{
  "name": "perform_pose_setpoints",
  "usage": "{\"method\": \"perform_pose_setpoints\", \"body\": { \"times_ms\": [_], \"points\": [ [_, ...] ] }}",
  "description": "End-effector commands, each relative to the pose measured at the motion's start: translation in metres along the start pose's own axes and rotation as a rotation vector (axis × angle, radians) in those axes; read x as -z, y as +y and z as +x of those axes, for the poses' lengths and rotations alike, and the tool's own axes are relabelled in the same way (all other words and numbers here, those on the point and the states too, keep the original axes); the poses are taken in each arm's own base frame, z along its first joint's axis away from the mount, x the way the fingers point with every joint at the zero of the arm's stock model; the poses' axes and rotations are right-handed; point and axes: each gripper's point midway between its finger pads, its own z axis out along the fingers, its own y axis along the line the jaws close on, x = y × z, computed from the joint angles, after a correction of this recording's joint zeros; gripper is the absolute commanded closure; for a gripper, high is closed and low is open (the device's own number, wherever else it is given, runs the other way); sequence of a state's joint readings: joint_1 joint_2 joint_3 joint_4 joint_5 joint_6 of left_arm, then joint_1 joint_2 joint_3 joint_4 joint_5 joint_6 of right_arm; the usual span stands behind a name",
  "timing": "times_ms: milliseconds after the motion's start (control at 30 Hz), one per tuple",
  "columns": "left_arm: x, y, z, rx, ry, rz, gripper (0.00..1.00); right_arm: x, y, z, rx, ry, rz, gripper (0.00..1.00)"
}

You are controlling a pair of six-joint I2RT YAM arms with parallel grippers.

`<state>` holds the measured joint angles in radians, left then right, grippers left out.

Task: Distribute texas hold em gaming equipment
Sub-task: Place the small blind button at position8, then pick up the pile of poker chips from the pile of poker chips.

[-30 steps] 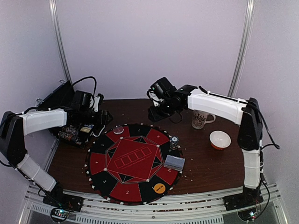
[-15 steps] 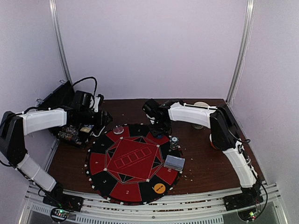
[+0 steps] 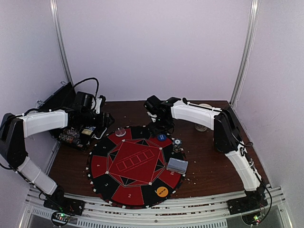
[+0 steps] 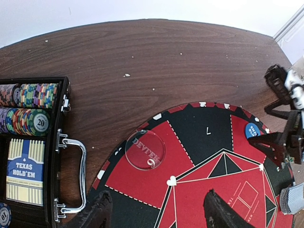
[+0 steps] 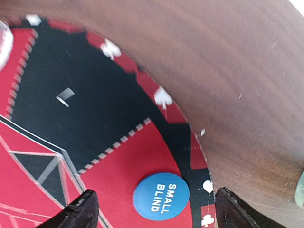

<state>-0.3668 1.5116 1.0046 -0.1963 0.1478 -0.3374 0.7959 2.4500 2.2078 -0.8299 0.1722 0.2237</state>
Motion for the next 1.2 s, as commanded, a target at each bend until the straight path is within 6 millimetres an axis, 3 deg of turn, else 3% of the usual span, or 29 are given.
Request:
{"method": "perform_pose_setpoints", "body": {
  "times_ms": [0, 67, 133, 167, 200, 300, 467, 733, 833, 1000, 1167],
  "points": [
    [0.006, -0.005, -0.019, -0.025, -0.051, 0.002, 0.31, 0.069, 0.014, -0.03, 0.059, -0.116, -0.044, 0.1],
    [0.008, -0.005, -0.018, -0.024, -0.051, 0.0, 0.31, 0.102, 0.027, -0.028, 0.118, -0.149, -0.078, 0.1],
    [0.011, -0.005, -0.02, -0.024, -0.058, -0.002, 0.31, 0.127, 0.054, -0.005, 0.207, -0.139, -0.151, 0.1],
    [0.012, -0.004, -0.02, -0.025, -0.06, -0.005, 0.31, 0.138, 0.068, 0.009, 0.244, -0.125, -0.194, 0.09],
    [0.013, -0.004, -0.02, -0.026, -0.063, -0.007, 0.31, 0.137, 0.081, 0.039, 0.289, -0.072, -0.23, 0.09],
    [0.016, -0.003, -0.02, -0.029, -0.067, -0.013, 0.31, 0.152, 0.117, 0.102, 0.383, -0.005, -0.314, 0.02],
    [0.016, -0.005, -0.019, -0.023, -0.066, -0.004, 0.3, 0.146, 0.135, 0.178, 0.352, 0.125, -0.347, 0.0],
    [0.02, -0.007, -0.019, -0.016, -0.072, 0.009, 0.3, 0.128, 0.129, 0.233, 0.315, 0.228, -0.36, 0.02],
    [0.023, -0.006, -0.018, -0.014, -0.075, 0.006, 0.3, 0.134, 0.126, 0.226, 0.308, 0.195, -0.355, 0.03],
    [0.021, -0.007, -0.017, -0.02, -0.064, 0.006, 0.3, 0.173, 0.115, 0.171, 0.281, 0.059, -0.396, 0.03],
    [0.022, -0.007, -0.019, -0.033, -0.063, 0.003, 0.3, 0.186, 0.046, 0.116, 0.136, -0.013, -0.258, 0.0]
  ]
}}
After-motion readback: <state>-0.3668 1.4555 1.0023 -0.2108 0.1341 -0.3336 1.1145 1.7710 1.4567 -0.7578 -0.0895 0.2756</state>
